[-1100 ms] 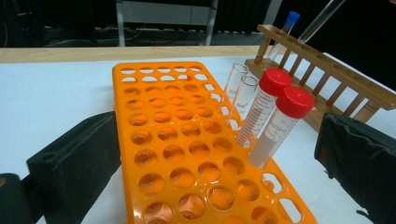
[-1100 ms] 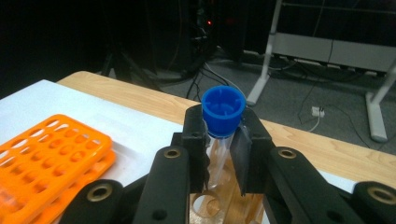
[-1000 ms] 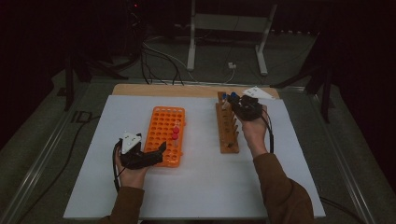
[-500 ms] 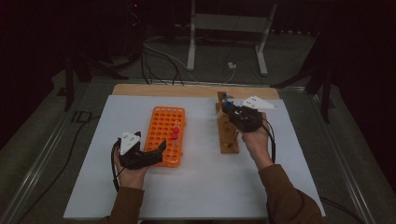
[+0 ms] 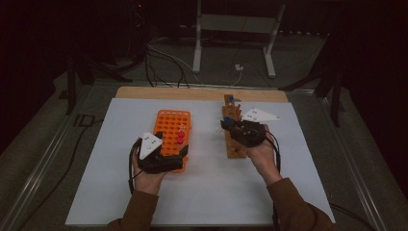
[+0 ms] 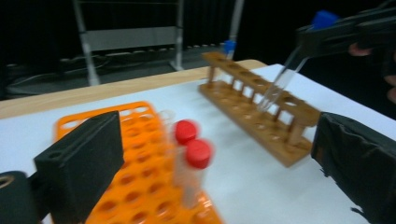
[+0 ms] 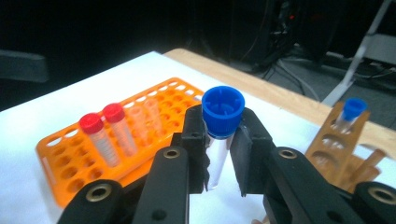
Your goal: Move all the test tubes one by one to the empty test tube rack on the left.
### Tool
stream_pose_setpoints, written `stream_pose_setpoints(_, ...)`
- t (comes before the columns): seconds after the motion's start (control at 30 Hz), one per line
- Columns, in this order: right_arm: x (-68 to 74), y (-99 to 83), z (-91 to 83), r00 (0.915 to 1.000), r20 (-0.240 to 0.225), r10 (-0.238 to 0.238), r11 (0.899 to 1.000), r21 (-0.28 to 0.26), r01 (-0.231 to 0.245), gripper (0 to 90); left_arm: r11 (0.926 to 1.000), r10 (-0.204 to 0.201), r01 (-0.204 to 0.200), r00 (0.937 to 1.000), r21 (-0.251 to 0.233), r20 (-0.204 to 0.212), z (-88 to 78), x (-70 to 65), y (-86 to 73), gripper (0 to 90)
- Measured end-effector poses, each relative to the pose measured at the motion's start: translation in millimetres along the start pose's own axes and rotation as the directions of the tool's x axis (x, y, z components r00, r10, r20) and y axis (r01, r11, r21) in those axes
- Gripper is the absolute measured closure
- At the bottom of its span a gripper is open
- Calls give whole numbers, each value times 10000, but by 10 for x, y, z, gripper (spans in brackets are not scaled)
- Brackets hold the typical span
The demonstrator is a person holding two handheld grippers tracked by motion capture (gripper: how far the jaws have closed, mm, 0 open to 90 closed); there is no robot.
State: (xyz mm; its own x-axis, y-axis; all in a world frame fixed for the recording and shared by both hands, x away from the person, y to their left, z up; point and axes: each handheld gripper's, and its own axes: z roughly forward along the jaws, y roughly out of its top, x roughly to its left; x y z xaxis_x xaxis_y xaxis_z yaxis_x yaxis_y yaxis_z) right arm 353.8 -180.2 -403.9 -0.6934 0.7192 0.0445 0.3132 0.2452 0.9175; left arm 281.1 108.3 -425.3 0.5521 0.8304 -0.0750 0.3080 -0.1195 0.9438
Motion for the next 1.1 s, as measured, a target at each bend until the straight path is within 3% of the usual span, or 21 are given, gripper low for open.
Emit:
stream_pose_setpoints(0.13,54,-16,-21,9995,-314,61,10000,81,-59,765,9996,289,-291,9984,17,494,120,-151,41,32)
stream_pose_setpoints(0.3,137,-34,-50,9968,-769,195,9994,306,-172,765,9945,857,-909,9917,514,961,345,-357,33,34)
stream_pose_setpoints(0.4,194,-47,-53,9951,-985,132,9992,399,-93,763,9898,1111,-1191,9888,783,996,464,-428,21,37)
stream_pose_setpoints(0.53,246,-66,-31,9912,-1310,186,9981,611,-106,763,9869,1124,-1232,9883,1045,1034,601,-482,3,75)
stream_pose_setpoints(0.67,281,-70,-22,9882,-1519,220,9977,663,-121,763,9814,1402,-1522,9846,1166,1047,662,-515,-9,252)
stream_pose_setpoints(0.83,317,-66,-15,9858,-1667,193,9974,719,-74,763,9767,1729,-1861,9774,1071,1219,675,-542,-24,547)
stream_pose_setpoints(0.93,330,-68,-6,9850,-1722,151,9971,755,-21,763,9755,1807,-1937,9759,1040,1225,667,-545,-24,646)
stream_pose_setpoints(1.1,340,-76,2,9836,-1797,128,9968,796,16,764,9796,1640,-1772,9775,952,1324,655,-528,-19,728)
